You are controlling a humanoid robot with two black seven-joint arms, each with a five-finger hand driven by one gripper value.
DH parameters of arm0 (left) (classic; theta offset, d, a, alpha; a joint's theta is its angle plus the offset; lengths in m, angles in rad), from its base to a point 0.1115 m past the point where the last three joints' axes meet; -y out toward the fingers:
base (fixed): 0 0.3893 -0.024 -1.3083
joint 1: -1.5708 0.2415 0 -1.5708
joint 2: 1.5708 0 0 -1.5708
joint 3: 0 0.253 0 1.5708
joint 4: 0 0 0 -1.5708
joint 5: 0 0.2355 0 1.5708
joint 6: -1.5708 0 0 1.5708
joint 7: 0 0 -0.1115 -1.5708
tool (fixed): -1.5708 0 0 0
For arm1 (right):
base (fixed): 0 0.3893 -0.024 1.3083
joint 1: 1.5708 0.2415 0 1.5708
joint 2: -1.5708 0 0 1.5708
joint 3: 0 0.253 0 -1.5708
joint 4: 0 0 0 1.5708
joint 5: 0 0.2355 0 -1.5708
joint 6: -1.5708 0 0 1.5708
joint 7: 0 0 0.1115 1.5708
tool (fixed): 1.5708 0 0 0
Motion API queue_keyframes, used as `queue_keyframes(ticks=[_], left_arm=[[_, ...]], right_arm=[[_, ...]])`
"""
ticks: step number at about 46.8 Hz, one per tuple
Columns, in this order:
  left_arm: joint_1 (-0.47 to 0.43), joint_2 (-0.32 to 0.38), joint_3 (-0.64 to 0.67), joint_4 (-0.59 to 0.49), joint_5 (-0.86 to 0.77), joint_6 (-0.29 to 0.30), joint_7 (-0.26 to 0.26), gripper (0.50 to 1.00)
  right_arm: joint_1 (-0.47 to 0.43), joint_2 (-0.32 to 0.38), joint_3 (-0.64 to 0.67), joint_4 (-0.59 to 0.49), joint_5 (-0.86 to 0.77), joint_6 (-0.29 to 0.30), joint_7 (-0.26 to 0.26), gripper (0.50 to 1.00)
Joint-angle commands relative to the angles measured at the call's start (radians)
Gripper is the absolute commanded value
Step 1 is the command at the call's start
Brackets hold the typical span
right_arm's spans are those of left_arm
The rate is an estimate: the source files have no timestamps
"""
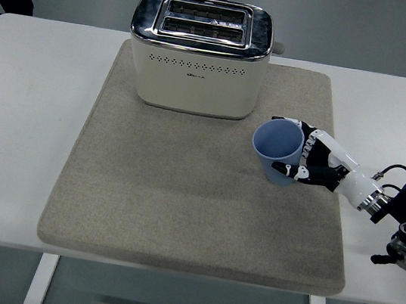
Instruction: Put the water cup in front of the bread machine
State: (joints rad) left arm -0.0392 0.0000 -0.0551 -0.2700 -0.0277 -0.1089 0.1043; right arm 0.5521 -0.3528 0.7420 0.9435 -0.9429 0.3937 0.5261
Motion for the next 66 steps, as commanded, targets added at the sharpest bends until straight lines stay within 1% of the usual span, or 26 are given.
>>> queue_keyframes(ticks=[1, 5, 18, 27, 39, 44, 48, 58, 63, 66], left_arm=[[0.001, 0.000, 0.000, 0.000, 0.000, 0.000, 0.000, 1.000], [0.001, 0.000, 0.000, 0.000, 0.000, 0.000, 0.000, 1.000], [-0.001, 0.000, 0.001, 0.000, 0.000, 0.000, 0.000, 1.000], [0.001, 0.000, 0.000, 0.000, 0.000, 0.000, 0.000, 1.000], [-0.001, 0.000, 0.001, -0.001, 0.002, -0.002, 0.000, 1.000], [0.001, 0.000, 0.001, -0.001, 0.002, -0.002, 0.000, 1.000], [-0.001, 0.000, 0.001, -0.001, 0.002, 0.000, 0.000, 1.000], [0.001, 0.000, 0.001, -0.001, 0.002, -0.002, 0.000, 1.000], [-0.001, 0.000, 0.001, -0.003, 0.002, -0.002, 0.000, 1.000], [-0.001, 0.000, 0.001, -0.011, 0.000, -0.002, 0.000, 1.000]], right_arm=[[0.000, 0.000, 0.000, 0.000, 0.001, -0.015, 0.000, 0.509], [0.000, 0.000, 0.002, 0.000, 0.003, -0.018, 0.000, 0.500], [0.015, 0.005, 0.011, 0.008, 0.006, -0.021, 0.000, 0.500], [0.020, 0.035, 0.014, 0.009, 0.006, -0.038, -0.001, 0.500], [0.025, 0.051, 0.013, 0.029, 0.029, -0.041, -0.003, 0.500], [0.051, 0.084, -0.001, 0.029, 0.029, -0.053, -0.015, 0.500], [0.055, 0.100, -0.004, 0.029, 0.029, -0.062, -0.024, 0.500], [0.069, 0.167, -0.006, 0.029, 0.024, -0.092, -0.054, 0.500], [0.080, 0.212, -0.015, 0.029, 0.021, -0.111, -0.070, 0.500], [0.081, 0.236, -0.036, 0.029, 0.016, -0.124, -0.071, 0.500]])
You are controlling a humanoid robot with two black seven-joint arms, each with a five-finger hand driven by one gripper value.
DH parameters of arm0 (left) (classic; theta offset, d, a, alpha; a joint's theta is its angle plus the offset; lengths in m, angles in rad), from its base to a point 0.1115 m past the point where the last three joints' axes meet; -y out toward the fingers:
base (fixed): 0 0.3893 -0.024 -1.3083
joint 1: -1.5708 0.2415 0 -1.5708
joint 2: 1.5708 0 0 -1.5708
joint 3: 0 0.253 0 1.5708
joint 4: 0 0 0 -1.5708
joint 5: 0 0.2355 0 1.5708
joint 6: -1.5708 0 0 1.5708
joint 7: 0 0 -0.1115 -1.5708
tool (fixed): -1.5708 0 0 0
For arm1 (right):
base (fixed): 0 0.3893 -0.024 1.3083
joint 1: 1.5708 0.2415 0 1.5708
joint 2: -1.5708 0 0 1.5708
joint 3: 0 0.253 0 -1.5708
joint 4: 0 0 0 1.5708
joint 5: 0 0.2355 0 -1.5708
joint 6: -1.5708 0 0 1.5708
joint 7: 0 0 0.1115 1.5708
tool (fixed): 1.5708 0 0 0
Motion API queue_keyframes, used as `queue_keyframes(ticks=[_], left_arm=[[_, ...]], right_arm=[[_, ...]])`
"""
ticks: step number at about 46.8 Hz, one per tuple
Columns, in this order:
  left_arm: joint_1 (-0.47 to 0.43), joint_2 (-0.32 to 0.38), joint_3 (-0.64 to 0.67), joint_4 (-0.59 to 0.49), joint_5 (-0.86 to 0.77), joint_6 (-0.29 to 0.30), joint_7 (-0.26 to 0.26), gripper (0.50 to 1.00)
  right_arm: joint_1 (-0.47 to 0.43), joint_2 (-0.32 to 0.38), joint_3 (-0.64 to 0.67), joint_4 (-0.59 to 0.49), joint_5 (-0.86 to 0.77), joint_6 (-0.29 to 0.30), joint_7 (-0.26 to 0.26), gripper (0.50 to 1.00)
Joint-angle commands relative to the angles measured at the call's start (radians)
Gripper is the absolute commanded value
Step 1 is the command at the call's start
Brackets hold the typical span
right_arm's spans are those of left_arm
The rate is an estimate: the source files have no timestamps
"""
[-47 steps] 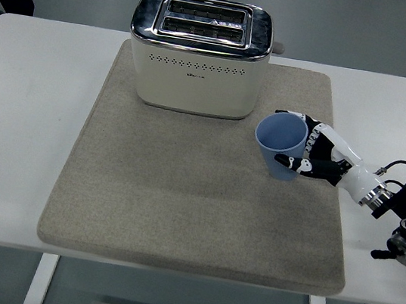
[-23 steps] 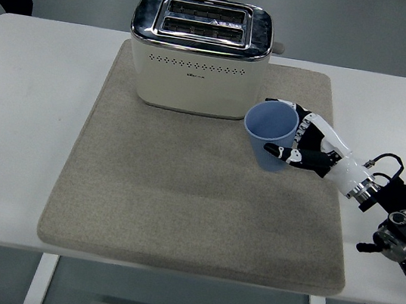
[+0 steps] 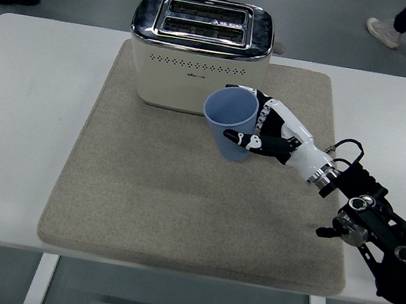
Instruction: Put the water cup in front of the bread machine
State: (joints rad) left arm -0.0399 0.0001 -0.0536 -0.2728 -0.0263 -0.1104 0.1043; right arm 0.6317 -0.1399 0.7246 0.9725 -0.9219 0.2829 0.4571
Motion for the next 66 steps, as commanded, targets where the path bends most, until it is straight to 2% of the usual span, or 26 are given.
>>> queue_keyframes(ticks=[1, 22, 30, 66], left_arm=[[0.000, 0.000, 0.000, -0.011, -0.001, 0.000, 0.000, 1.000], [0.002, 0.000, -0.002, -0.011, -0.001, 0.001, 0.000, 1.000], [0.002, 0.000, -0.002, -0.011, -0.001, 0.000, 0.000, 1.000], [0.000, 0.000, 0.000, -0.011, -0.001, 0.000, 0.000, 1.000]], right_arm=[[0.002, 0.028, -0.025, -0.001, -0.005, -0.017, -0.001, 0.500], [0.025, 0.138, -0.070, -0.020, -0.008, -0.116, -0.003, 0.500], [0.036, 0.140, -0.093, -0.038, -0.009, -0.146, -0.032, 0.500], [0.048, 0.140, -0.120, -0.078, -0.006, -0.231, -0.037, 0.506]])
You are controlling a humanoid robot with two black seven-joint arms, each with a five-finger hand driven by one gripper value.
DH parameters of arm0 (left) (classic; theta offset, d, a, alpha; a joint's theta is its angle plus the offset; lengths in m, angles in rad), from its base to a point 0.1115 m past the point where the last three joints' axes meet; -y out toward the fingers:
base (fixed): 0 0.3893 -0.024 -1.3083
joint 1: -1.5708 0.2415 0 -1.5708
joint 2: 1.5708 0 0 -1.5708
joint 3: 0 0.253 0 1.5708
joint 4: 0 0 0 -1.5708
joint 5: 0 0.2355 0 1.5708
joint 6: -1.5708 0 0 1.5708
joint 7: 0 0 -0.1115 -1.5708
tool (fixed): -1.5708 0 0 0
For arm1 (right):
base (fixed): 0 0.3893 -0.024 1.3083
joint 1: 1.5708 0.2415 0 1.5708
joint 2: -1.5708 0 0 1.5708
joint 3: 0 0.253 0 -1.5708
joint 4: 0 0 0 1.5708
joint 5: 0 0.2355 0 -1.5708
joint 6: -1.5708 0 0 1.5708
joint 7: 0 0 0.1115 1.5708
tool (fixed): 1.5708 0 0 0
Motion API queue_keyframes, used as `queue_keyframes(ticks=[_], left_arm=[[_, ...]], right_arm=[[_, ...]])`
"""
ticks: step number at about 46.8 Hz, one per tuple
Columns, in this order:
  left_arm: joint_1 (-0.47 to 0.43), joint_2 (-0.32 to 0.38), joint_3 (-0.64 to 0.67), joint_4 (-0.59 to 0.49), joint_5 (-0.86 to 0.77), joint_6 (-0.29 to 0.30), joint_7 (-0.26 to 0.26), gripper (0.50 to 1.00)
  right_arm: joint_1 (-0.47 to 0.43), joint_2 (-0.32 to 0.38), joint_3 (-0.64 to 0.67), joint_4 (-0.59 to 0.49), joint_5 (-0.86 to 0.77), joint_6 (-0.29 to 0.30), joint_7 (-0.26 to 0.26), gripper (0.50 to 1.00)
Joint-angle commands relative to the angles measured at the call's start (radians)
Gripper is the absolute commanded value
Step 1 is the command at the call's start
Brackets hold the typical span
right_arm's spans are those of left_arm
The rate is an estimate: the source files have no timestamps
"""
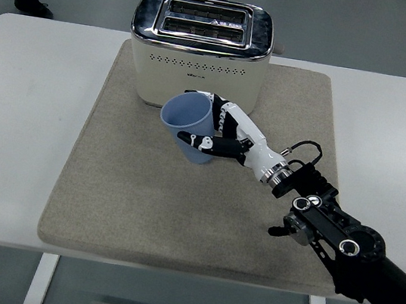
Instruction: Put the water cup in front of the bread machine
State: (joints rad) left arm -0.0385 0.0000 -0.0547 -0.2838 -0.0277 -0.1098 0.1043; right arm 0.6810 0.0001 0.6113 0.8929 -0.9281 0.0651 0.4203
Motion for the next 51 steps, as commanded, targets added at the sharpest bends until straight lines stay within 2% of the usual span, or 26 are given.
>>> queue_keyframes(ticks=[1, 13, 16, 22, 24, 32, 36, 51], left_arm=[[0.000, 0.000, 0.000, 0.000, 0.000, 0.001, 0.000, 1.000], [0.000, 0.000, -0.001, 0.000, 0.000, 0.001, 0.000, 1.000], [0.000, 0.000, -0.001, 0.000, 0.000, 0.001, 0.000, 1.000], [0.000, 0.000, 0.001, 0.000, 0.000, 0.001, 0.000, 1.000], [0.000, 0.000, 0.001, 0.000, 0.000, -0.001, 0.000, 1.000], [0.000, 0.000, 0.001, 0.000, 0.000, 0.001, 0.000, 1.000], [-0.001, 0.000, 0.001, 0.000, 0.000, -0.001, 0.000, 1.000], [0.000, 0.000, 0.001, 0.000, 0.000, -0.001, 0.000, 1.000]], right_arm=[[-0.001, 0.000, -0.011, 0.001, 0.002, -0.016, 0.000, 0.515], [-0.005, 0.000, -0.050, 0.008, 0.008, -0.047, 0.000, 0.533], [-0.005, 0.000, -0.050, 0.008, 0.009, -0.048, 0.000, 0.551], [-0.005, 0.000, -0.050, 0.008, 0.011, -0.050, 0.000, 0.641], [-0.005, 0.000, -0.050, 0.008, 0.012, -0.050, 0.000, 0.654], [-0.006, 0.000, -0.047, 0.009, 0.015, -0.048, 0.000, 0.864], [-0.008, 0.000, -0.044, 0.011, 0.017, -0.048, 0.000, 0.911], [-0.009, 0.000, -0.042, 0.020, 0.017, -0.045, 0.000, 0.924]])
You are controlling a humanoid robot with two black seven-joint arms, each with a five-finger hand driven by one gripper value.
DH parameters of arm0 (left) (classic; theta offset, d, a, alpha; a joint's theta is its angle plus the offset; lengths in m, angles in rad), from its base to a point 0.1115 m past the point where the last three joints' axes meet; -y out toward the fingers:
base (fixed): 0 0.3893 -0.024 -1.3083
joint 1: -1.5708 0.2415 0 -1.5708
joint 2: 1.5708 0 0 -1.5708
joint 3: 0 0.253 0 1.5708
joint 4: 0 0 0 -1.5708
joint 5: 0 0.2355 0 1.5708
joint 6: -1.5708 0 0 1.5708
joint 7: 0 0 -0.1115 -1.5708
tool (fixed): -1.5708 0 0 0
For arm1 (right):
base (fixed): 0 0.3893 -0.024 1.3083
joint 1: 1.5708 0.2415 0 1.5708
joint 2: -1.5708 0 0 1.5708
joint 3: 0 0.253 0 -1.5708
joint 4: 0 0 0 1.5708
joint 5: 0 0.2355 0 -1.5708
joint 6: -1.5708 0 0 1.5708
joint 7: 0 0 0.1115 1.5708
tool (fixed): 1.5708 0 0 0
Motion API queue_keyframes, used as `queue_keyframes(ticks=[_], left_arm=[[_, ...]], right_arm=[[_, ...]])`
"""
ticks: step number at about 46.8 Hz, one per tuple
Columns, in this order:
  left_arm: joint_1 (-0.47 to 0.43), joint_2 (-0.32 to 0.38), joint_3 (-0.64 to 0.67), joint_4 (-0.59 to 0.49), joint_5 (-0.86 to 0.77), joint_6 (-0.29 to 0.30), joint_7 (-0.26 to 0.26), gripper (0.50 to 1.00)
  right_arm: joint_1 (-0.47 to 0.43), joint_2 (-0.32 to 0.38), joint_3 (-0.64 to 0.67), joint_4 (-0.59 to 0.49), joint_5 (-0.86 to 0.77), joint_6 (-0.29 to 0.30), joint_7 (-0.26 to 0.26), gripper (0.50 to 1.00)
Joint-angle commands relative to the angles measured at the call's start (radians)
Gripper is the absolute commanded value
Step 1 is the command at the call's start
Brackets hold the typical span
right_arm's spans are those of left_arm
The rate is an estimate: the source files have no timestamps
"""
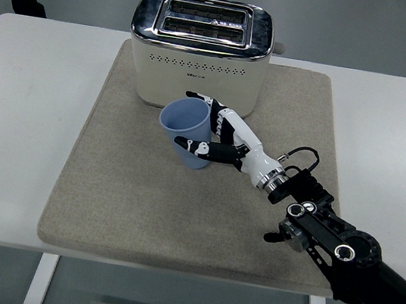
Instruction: Put the water cup in front of the bread machine
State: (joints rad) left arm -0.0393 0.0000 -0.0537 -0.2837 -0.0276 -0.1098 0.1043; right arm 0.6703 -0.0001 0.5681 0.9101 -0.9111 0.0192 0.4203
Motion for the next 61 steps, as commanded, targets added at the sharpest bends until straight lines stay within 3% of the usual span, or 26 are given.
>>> queue_keyframes(ticks=[1, 61], left_arm=[[0.001, 0.000, 0.000, 0.000, 0.000, 0.001, 0.000, 1.000], [-0.001, 0.000, 0.000, 0.000, 0.000, -0.001, 0.000, 1.000]], right_arm=[[0.002, 0.000, 0.001, 0.003, 0.000, 0.001, 0.000, 0.924], [-0.031, 0.000, 0.012, 0.041, 0.003, 0.024, 0.008, 0.926]])
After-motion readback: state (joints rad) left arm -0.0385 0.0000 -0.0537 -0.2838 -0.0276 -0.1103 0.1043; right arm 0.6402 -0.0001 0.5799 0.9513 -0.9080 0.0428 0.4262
